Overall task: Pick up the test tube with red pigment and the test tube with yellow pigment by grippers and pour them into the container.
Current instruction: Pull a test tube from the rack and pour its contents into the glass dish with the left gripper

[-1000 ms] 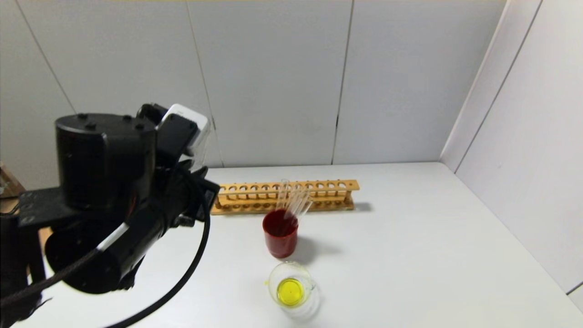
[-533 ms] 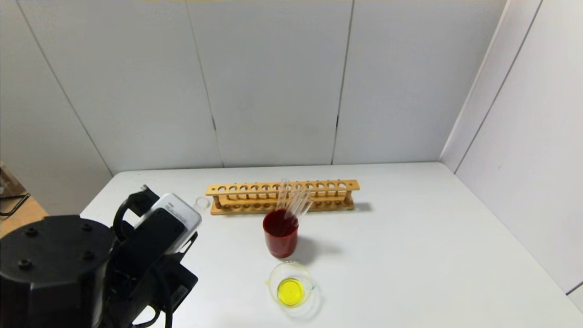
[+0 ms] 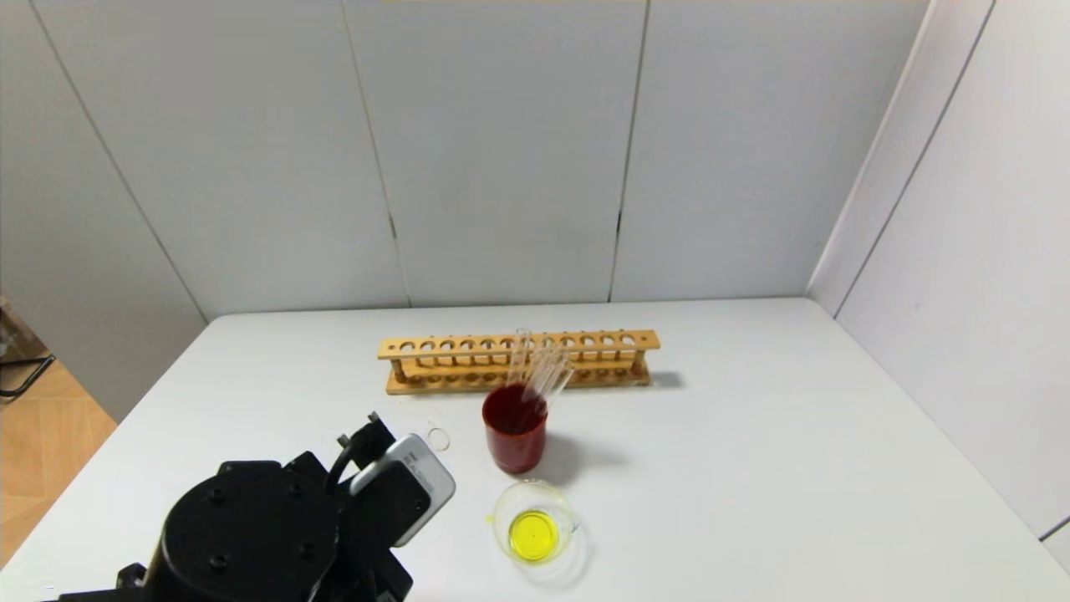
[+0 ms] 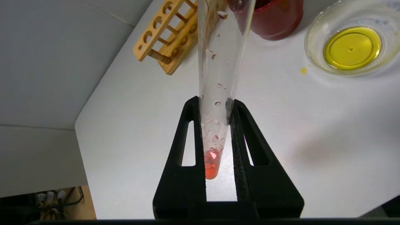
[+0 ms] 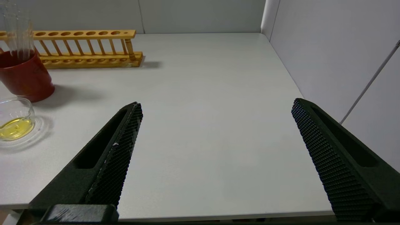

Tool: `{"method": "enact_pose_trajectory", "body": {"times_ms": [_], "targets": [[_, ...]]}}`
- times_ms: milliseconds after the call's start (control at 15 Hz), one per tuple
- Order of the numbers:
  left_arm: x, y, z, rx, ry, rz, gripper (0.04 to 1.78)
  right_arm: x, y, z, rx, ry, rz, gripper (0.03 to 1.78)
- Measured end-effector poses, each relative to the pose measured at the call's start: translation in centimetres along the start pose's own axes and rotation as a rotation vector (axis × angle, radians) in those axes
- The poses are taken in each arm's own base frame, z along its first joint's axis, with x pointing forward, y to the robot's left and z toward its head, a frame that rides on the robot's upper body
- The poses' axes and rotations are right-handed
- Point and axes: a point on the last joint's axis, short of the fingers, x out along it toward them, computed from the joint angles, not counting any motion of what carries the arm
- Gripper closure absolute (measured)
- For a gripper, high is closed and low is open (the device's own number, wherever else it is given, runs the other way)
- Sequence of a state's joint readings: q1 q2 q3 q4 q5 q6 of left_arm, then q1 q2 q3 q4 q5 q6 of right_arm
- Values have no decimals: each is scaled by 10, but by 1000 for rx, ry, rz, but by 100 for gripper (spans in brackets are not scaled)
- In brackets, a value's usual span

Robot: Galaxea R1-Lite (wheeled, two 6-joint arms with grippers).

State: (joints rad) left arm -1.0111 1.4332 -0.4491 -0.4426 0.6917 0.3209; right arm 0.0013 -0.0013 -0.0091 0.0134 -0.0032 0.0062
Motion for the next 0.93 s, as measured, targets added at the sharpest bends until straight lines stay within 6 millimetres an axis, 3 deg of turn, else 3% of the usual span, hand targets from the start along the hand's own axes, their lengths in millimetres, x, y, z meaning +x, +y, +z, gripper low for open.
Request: {"method": "enact_pose_trajectory", "body": {"times_ms": [600,933], "targets": [[29,-31,7,374,-11,-22,152,0,0,0,0,0,0,7],[39,-28,8,563,8,-1,152,0,0,0,0,0,0,7]]}}
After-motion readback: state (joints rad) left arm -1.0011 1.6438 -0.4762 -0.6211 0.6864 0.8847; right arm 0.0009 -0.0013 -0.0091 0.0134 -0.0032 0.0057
